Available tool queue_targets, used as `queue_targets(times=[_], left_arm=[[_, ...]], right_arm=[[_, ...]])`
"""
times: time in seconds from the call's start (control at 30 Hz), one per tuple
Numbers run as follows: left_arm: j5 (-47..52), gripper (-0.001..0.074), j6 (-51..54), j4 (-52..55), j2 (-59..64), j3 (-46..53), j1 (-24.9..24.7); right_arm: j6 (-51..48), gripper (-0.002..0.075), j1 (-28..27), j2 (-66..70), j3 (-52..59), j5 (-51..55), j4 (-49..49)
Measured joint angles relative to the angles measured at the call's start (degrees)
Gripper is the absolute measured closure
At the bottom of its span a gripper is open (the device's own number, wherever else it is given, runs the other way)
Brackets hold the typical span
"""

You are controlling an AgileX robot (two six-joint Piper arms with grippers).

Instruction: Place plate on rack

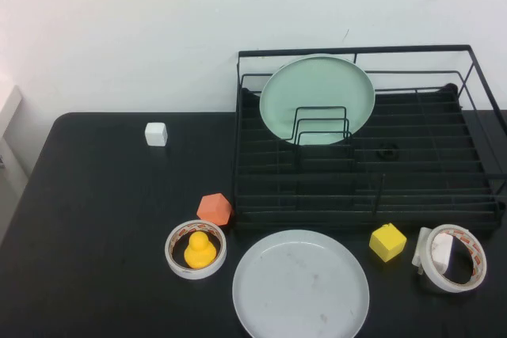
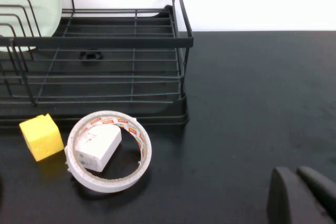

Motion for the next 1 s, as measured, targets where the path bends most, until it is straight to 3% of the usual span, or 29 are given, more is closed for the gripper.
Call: queue_targets(times=[1.0], left_arm=[[0.0, 0.0737, 0.0, 0.3, 0.0, 0.0, 0.0]], right_arm=[[0.0, 0.0726, 0.0, 0.0, 0.0, 0.1, -0.8]])
